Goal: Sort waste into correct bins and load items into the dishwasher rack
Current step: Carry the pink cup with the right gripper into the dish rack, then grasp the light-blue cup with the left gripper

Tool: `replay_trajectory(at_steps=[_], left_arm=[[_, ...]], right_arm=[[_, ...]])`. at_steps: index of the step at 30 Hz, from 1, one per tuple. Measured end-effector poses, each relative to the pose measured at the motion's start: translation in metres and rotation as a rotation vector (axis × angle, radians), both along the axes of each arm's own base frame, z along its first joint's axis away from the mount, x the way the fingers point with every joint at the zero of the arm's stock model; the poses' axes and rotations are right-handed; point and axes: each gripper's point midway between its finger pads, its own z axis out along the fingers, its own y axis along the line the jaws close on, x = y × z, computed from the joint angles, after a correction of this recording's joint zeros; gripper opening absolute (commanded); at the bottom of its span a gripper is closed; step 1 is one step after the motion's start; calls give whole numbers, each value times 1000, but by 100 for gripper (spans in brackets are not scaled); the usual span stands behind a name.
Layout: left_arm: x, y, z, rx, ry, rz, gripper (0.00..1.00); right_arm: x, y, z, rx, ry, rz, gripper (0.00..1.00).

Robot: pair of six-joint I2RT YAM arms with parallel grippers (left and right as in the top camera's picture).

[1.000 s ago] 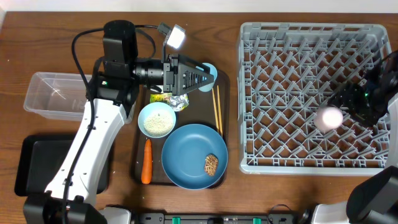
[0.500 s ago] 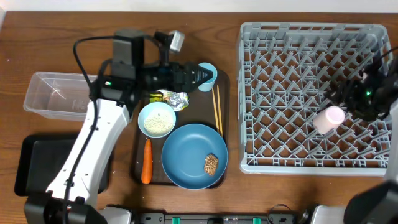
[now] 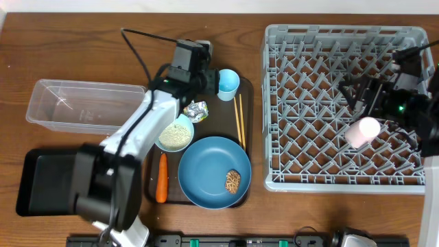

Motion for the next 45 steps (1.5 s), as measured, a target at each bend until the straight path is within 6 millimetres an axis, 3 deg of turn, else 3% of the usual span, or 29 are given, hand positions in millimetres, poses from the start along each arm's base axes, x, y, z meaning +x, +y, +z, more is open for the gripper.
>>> replay_trajectory(at_steps=[6,20,23,26,33,37,42,45], left_arm=[[15,0,-15,-15,-12,57,52],[-4,2,-58,0,142,62,36],[0,0,-55,-11,125,62,27],[0,-1,-55,-15,128,63,6],[-2,-5,-52,-38,132,40,6],[-4,-10,-23,-134,112,-8,6],[-11,-2,69,-377,22,-73,6],[-24,10,122,-532,-17,-130,6]], right_arm=[[0,13,-2,4,8,38,74],[1,11,-2,-4,7,29,74],[1,11,-2,-4,6,29,74],[1,11,-2,-4,6,28,74],[1,11,-2,-4,6,29,75],[2,11,-1,-5,2,29,75],[5,11,3,-6,-22,35,75],[8,30,15,16,-96,143,75]])
